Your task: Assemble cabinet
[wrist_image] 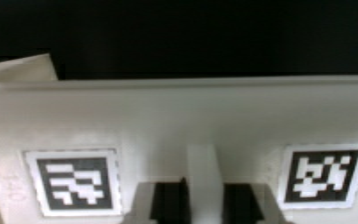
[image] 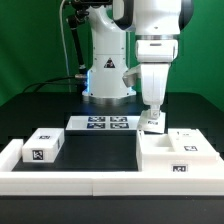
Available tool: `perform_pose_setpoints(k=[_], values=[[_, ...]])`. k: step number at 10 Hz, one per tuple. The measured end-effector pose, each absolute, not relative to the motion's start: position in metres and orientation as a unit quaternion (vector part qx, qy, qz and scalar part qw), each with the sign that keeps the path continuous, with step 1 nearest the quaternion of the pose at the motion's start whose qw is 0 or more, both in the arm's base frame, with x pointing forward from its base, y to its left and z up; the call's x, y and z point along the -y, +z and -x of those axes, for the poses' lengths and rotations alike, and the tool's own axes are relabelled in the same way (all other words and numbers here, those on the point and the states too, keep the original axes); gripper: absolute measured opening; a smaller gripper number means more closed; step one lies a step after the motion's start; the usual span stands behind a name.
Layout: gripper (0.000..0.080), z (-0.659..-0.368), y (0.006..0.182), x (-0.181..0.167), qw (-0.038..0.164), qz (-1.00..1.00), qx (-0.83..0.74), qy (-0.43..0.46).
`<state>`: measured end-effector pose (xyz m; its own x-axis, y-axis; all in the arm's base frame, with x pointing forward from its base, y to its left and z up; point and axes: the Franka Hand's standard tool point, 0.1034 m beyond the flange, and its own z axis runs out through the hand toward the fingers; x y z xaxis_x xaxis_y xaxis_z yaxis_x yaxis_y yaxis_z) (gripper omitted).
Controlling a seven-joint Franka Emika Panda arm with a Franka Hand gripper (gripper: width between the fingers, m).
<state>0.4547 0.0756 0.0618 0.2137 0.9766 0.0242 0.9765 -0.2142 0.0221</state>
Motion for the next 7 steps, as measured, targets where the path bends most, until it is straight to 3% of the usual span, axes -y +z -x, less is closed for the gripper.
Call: perform_pose_setpoints(k=[7], values=[[0.0068,-0.4622,0.0581,-0.0783,-0.002,-0.776,-0.63,0.018]])
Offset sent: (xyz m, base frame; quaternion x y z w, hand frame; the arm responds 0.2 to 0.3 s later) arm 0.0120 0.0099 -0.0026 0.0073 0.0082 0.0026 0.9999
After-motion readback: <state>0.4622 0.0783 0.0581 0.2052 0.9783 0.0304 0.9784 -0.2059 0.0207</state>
